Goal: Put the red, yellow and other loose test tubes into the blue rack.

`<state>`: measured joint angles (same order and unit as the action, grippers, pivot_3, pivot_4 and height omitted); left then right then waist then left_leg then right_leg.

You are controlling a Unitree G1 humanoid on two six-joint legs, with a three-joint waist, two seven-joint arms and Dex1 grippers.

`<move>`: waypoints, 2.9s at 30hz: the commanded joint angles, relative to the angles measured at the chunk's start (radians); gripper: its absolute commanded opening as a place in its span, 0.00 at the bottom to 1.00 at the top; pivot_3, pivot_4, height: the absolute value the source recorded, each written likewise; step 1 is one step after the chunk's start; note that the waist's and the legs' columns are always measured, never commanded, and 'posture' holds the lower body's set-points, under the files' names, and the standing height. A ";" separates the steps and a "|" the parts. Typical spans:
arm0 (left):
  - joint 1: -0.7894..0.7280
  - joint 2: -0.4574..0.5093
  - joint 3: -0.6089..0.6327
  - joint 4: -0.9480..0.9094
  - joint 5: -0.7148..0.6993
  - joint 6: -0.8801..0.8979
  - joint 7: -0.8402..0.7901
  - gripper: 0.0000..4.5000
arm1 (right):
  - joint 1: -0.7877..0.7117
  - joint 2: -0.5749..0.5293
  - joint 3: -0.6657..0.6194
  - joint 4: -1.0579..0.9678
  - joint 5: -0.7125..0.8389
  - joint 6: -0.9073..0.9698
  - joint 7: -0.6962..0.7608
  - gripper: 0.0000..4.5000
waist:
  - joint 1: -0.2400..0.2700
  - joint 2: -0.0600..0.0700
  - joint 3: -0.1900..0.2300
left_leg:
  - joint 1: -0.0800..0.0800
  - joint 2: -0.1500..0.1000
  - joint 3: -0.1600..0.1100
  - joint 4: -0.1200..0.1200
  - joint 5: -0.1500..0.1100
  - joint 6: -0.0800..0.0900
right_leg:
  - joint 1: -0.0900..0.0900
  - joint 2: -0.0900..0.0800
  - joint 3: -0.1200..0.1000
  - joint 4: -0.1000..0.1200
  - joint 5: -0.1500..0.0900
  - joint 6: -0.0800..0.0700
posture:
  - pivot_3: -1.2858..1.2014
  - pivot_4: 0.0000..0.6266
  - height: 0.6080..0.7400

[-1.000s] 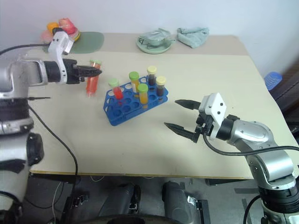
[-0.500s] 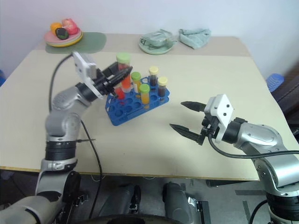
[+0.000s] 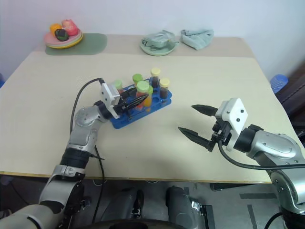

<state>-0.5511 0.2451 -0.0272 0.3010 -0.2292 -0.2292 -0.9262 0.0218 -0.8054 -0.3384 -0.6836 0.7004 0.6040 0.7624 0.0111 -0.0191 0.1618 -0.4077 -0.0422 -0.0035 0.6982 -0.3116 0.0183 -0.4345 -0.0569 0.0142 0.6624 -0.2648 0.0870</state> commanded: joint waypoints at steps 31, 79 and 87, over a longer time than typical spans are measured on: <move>0.150 -0.032 -0.092 0.110 0.107 -0.192 0.113 0.20 | 0.090 -0.070 -0.192 -0.095 0.126 0.072 -0.014 0.91 | -0.003 0.010 -0.012 | 0.030 0.001 0.001 -0.013 -0.003 0.005 | 0.031 0.000 0.000 -0.016 0.000 0.000 | 0.52 0.24 1.00; 0.058 -0.074 0.069 0.263 0.012 -0.314 0.259 0.20 | 0.111 -0.046 -0.171 -0.086 0.130 0.006 -0.040 0.91 | 0.001 0.008 -0.011 | 0.019 0.002 0.000 -0.014 -0.003 0.005 | 0.021 0.000 -0.001 -0.017 0.000 0.000 | 0.52 0.24 1.00; 0.106 -0.057 0.072 0.201 -0.017 -0.288 0.223 0.20 | 0.123 -0.039 -0.174 -0.086 0.124 -0.002 -0.038 0.91 | 0.002 0.009 -0.012 | 0.020 0.002 0.000 -0.014 -0.003 0.005 | 0.022 0.000 -0.001 -0.018 0.000 0.000 | 0.52 0.24 1.00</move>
<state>-0.4755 0.1775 0.0520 0.4968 -0.2484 -0.5494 -0.6911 0.1435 -0.8465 -0.4803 -0.7579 0.8195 0.6239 0.7223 0.0127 -0.0100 0.1501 -0.3881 -0.0406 -0.0034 0.6838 -0.3149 0.0234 -0.4130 -0.0573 0.0135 0.6449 -0.2649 0.0871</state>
